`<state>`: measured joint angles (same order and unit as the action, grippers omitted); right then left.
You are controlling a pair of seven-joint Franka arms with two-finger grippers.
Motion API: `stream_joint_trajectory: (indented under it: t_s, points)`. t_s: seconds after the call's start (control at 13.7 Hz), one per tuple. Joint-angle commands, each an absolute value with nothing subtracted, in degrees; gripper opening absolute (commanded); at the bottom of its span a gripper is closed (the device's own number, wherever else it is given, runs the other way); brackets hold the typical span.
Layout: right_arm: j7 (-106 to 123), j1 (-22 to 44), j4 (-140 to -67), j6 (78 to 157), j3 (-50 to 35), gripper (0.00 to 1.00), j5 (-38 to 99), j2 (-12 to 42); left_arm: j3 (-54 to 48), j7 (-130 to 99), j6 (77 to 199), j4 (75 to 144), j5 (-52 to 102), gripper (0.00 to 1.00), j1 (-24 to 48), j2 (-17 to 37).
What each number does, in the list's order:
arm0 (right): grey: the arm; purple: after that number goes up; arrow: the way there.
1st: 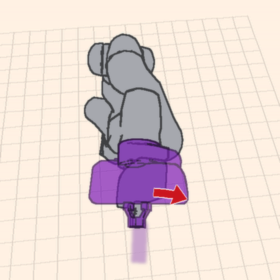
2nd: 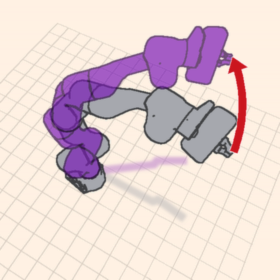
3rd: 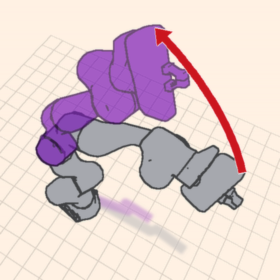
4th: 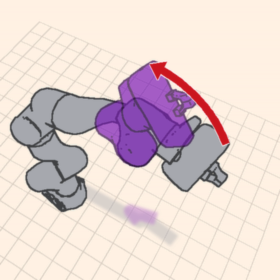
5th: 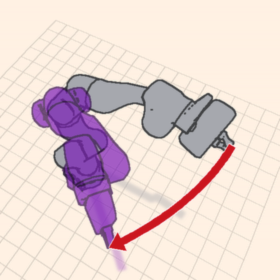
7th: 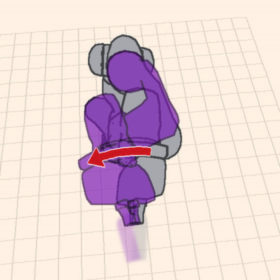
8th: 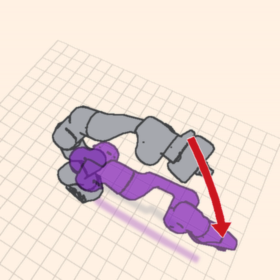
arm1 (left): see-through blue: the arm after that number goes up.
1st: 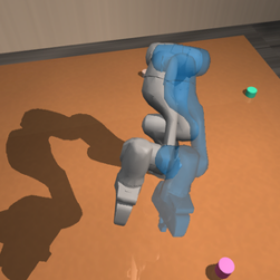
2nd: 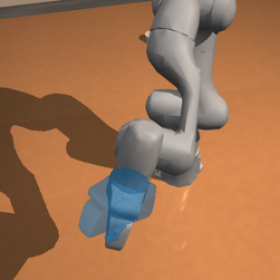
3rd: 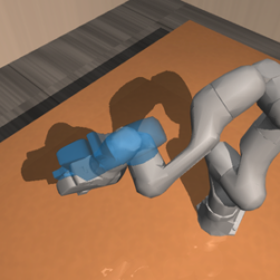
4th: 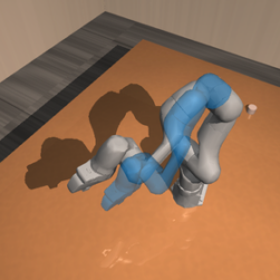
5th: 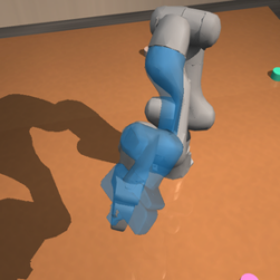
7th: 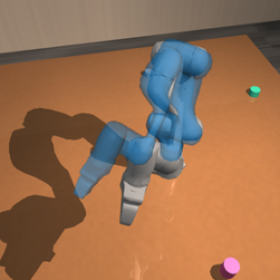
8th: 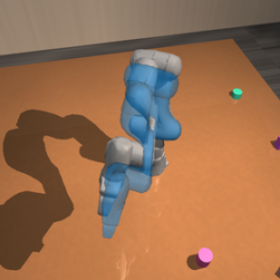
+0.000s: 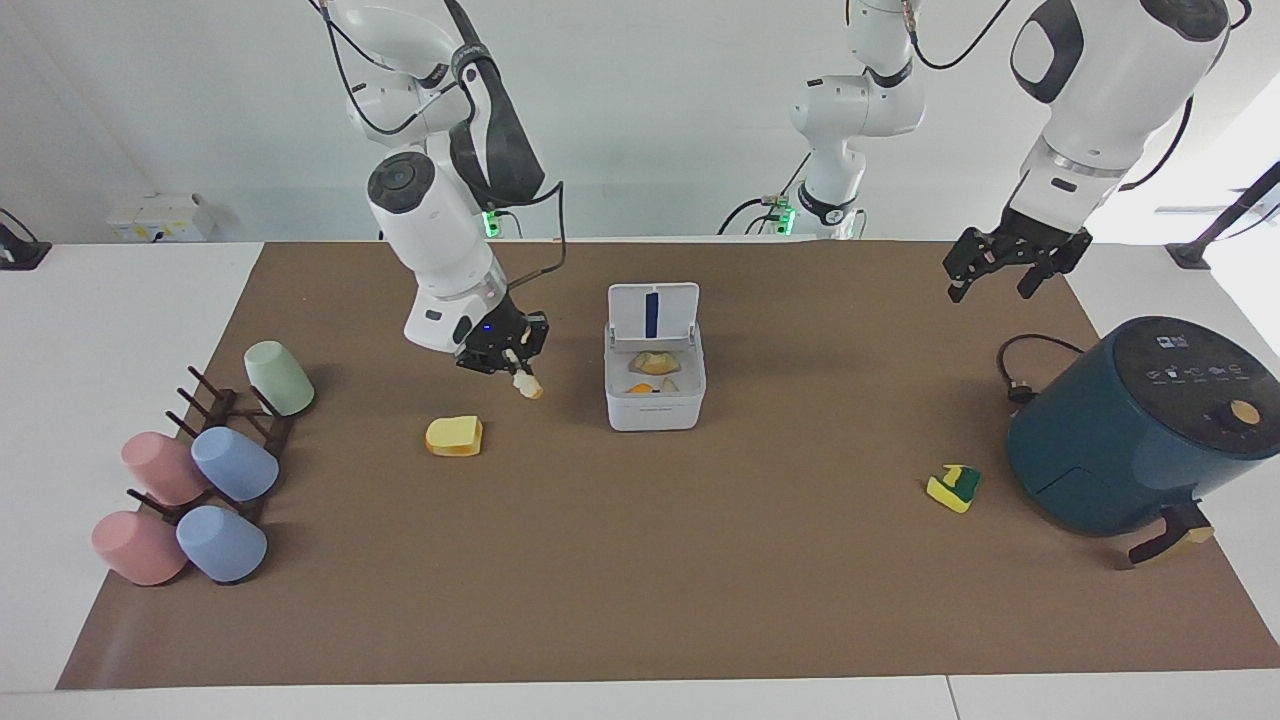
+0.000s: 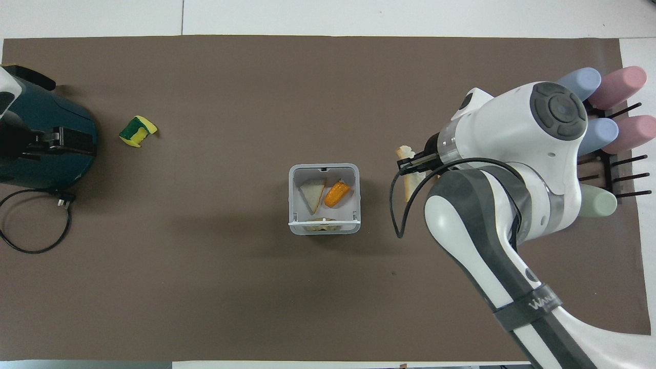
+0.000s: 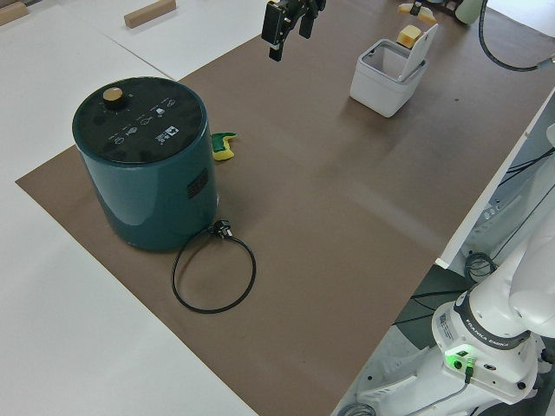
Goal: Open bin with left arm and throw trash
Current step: 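Grasp the cheese block with the right gripper and carry it to the bin, then release the cheese into the bin while the left gripper grasps the sponge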
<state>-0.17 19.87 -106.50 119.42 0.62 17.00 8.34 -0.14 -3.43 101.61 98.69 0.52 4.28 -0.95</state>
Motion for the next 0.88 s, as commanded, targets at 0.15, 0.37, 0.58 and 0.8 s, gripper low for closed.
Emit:
stream_joint_trajectory:
  t_s: [0.15,0.37,0.58,0.8]
  points:
    - [-19.6,27.5,-104.1,126.2,0.4,0.0,24.4,11.5,-0.6,-2.8,112.5,94.9,-1.3,1.0,3.7,12.4]
    - [-24.1,31.9,-105.6,132.8,0.5,0.0,24.2,11.7,-0.6,-2.7,120.9,95.0,-3.5,1.0,3.9,18.4]
    - [-24.0,33.2,-108.6,133.9,0.5,0.0,23.8,10.7,-0.6,1.1,126.8,95.4,-3.8,1.0,3.8,23.4]
    - [-24.2,33.3,-109.7,133.9,0.5,0.51,23.7,10.2,-0.6,3.1,136.1,98.3,-3.7,1.0,3.4,27.0]
